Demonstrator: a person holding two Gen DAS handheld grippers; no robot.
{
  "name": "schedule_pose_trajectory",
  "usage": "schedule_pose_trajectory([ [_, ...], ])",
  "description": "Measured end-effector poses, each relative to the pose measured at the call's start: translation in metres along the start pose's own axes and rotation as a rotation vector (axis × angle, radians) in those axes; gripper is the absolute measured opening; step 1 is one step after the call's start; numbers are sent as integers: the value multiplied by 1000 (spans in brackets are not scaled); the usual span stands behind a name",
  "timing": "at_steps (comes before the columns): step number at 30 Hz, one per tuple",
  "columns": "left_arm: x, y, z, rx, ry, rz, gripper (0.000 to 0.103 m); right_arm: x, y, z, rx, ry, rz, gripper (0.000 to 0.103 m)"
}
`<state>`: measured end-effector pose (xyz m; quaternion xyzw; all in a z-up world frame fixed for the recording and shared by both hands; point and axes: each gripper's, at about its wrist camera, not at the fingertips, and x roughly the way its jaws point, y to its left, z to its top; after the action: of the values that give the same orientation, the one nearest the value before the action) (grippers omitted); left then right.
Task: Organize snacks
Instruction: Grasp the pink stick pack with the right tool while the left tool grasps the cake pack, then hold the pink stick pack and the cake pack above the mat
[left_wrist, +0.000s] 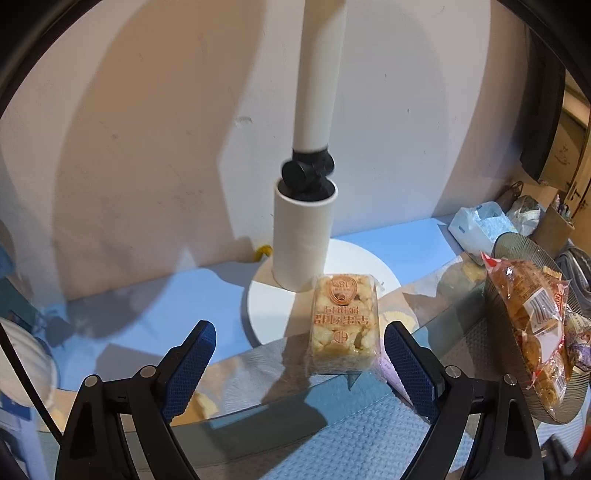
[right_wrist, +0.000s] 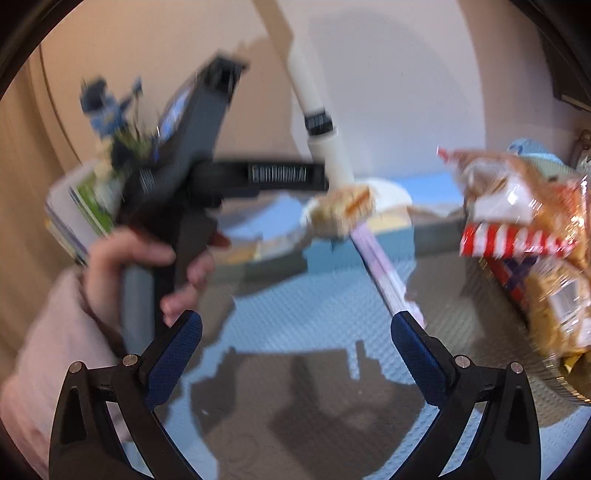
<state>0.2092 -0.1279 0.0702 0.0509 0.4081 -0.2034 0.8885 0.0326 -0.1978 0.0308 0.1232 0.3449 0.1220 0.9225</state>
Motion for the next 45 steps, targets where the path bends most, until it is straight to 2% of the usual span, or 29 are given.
schedule_pose_trajectory([
  [5,18,-8,-3,13,20,-44,91,33,-15,-4,-19,43,-130,102],
  [7,25,-11,-5,14,25,-71,91,42,-23,-1,-21,50,-176,97],
  [12,44,-13,-8,9,53,-98,90,65,-42,16,30,94,-196,86],
  [13,47,-13,-9,3,59,-105,81,67,-43,18,30,92,-199,84],
  [14,51,-12,-10,-6,68,-111,64,69,-43,20,29,92,-206,79],
  [15,53,-12,-11,-9,75,-112,56,71,-43,22,20,93,-231,67],
  [16,55,-12,-12,-10,78,-124,50,72,-42,24,8,92,-263,42],
  [17,54,-13,-14,-5,68,-125,49,73,-42,25,0,93,-298,34],
  [19,51,-16,-16,20,46,-109,48,71,-45,25,7,89,-289,28],
  [24,40,-6,-23,-1,35,-57,48,63,-48,21,0,93,-253,21],
  [28,16,13,-42,-40,26,15,48,62,-44,21,-56,115,-205,21],
  [29,5,19,-51,-52,30,51,48,61,-43,19,-68,118,-197,21],
  [35,-35,51,-107,-169,68,149,48,46,-34,4,-102,131,-160,21],
  [40,-64,56,-153,-215,65,188,48,35,-20,-14,-108,140,-88,20],
  [45,-83,49,-182,-223,52,235,48,23,-1,-33,-146,168,-8,20],
])
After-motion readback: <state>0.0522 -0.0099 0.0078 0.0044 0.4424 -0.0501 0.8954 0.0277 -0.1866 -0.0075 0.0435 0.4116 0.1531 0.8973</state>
